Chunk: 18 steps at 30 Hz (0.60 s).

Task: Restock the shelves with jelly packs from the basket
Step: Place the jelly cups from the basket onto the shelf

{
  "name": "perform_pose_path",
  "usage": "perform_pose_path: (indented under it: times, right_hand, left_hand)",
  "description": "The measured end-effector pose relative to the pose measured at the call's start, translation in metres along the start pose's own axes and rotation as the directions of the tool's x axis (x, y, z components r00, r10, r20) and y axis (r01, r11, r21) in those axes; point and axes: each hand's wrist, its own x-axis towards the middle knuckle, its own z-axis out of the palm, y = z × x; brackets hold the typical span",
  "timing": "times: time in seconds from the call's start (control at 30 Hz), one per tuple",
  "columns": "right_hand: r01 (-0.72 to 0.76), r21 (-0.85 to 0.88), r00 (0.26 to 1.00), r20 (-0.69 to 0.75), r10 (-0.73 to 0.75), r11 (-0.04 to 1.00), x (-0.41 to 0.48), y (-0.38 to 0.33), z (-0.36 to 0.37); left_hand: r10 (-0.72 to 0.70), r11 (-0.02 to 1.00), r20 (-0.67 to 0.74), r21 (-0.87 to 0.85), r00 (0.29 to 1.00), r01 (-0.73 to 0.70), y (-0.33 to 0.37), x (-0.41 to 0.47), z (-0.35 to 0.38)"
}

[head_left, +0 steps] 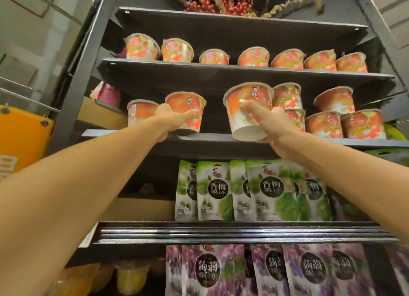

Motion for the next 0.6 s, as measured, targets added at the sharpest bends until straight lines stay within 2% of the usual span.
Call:
perform_pose_path:
  times: [0.17, 0.23, 0.3, 0.5, 0.6]
  right_hand:
    - [0.01, -0.061, 0.998, -0.067, -0.014, 0.998, 0.027, -0.007, 0.012]
    - [0.011, -0.079, 0.998, -0.066, -0.016, 0.997, 0.037, -0.012, 0.021]
    - [-0.003, -0.107, 0.998, -0.064, -0.004, 0.994, 0.045, -0.015, 0.03]
    - [-0.03, -0.193, 0.992, -0.129, 0.005, 0.981, 0.06, 0.0, 0.055]
    - [-0.015, -0.239, 0.99, -0.138, -0.019, 0.971, 0.063, 0.008, 0.063]
  left_hand:
    - [-0.057, 0.982, 0.155, 0.188, 0.986, 0.027, 0.008, 0.009, -0.003]
    - [-0.092, 0.977, 0.22, 0.21, 0.971, 0.045, 0.009, 0.012, -0.003]
    - [-0.089, 0.974, 0.227, 0.222, 0.97, 0.037, 0.006, 0.013, -0.001]
    - [0.115, 0.896, -0.014, 0.433, 0.993, -0.097, -0.01, 0.006, 0.003]
    - [0.338, 0.858, -0.13, 0.451, 0.932, -0.248, -0.038, -0.002, -0.004]
